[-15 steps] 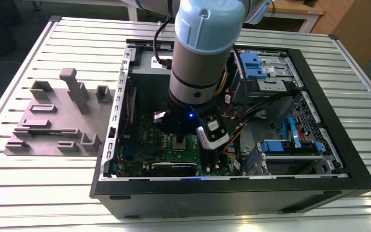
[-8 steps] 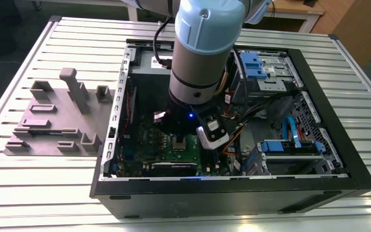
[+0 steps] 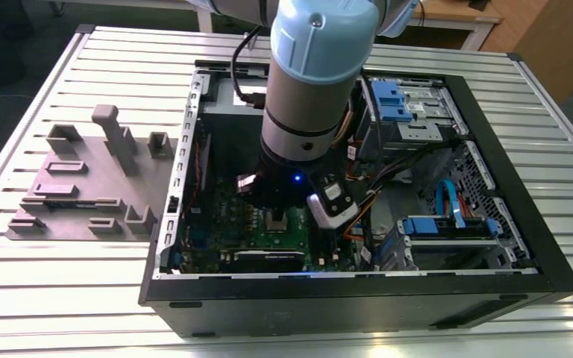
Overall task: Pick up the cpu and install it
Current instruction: 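Close the cpu cover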
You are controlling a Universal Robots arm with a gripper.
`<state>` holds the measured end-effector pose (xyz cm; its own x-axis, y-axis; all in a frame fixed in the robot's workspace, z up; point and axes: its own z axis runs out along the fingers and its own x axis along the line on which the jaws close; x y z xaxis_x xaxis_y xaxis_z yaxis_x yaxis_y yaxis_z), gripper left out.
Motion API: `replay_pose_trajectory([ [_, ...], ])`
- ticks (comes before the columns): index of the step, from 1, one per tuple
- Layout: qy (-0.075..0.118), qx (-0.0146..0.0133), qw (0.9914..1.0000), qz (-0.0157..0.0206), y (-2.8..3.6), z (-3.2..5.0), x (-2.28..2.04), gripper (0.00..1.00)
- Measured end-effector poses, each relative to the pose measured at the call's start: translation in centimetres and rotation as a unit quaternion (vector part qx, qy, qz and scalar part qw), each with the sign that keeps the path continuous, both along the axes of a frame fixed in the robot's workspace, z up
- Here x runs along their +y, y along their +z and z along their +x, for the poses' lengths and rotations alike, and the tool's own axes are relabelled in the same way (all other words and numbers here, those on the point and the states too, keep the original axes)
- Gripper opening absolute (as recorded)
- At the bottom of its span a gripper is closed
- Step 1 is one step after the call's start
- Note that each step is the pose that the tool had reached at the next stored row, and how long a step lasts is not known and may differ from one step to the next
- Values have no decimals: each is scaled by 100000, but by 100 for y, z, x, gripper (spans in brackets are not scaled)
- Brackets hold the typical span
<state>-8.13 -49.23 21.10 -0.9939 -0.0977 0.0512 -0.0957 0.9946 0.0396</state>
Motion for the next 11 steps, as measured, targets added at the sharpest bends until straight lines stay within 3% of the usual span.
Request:
replay_pose_trajectory([
  [4,47,-351,99999,-9,9,3,0,11],
  [8,52,-1006,99995,9,38,3,5,11],
  [11,55,-1661,99986,20,52,4,8,11],
])
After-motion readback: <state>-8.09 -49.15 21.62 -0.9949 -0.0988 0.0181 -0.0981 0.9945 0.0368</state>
